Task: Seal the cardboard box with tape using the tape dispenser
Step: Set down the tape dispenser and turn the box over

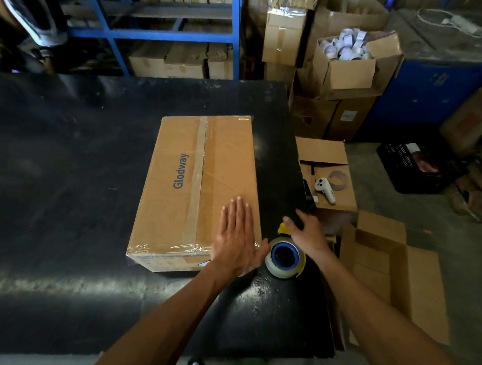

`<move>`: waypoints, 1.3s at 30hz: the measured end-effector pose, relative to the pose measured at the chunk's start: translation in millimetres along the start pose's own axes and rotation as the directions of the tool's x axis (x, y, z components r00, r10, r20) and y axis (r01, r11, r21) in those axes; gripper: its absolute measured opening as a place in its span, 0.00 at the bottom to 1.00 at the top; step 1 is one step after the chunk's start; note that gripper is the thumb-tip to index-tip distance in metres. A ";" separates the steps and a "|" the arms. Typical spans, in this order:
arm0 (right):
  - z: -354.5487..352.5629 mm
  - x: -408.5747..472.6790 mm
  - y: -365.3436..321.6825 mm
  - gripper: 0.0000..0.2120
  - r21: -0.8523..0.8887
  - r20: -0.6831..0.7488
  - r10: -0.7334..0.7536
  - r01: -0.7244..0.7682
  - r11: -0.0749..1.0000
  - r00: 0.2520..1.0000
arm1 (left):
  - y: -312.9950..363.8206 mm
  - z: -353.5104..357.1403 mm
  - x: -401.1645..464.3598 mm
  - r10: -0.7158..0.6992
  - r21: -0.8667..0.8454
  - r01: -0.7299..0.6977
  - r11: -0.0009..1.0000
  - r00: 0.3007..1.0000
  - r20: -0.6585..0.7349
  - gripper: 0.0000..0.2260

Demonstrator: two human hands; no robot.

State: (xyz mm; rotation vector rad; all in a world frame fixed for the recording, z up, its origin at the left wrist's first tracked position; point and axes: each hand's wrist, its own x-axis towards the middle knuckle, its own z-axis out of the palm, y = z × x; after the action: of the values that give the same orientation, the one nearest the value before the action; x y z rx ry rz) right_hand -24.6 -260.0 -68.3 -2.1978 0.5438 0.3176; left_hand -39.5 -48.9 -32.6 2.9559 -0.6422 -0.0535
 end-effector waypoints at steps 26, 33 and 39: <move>110.7 -14.6 -173.1 0.34 -0.671 0.055 -0.482 0.390 0.631 0.874 | -164.2 -32.4 -55.7 -0.008 0.058 -0.007 0.998 0.969 0.249 0.61; 91.2 -2.7 -180.2 0.33 -0.697 0.252 -0.429 0.470 0.542 0.868 | -168.8 -38.5 -49.8 -0.152 -0.082 0.182 0.980 0.947 0.283 0.66; 137.8 -58.6 -185.9 0.36 -0.703 0.092 -0.391 0.338 0.626 0.916 | -256.1 -69.8 -51.1 0.007 -0.018 0.001 1.000 0.912 0.411 0.65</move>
State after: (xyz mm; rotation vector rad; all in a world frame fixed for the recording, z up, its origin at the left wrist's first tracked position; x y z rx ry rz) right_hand 8.3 -31.9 -6.1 -3.0162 -0.0477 0.2492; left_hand 23.5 211.1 6.2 2.9420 -0.6841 -0.6941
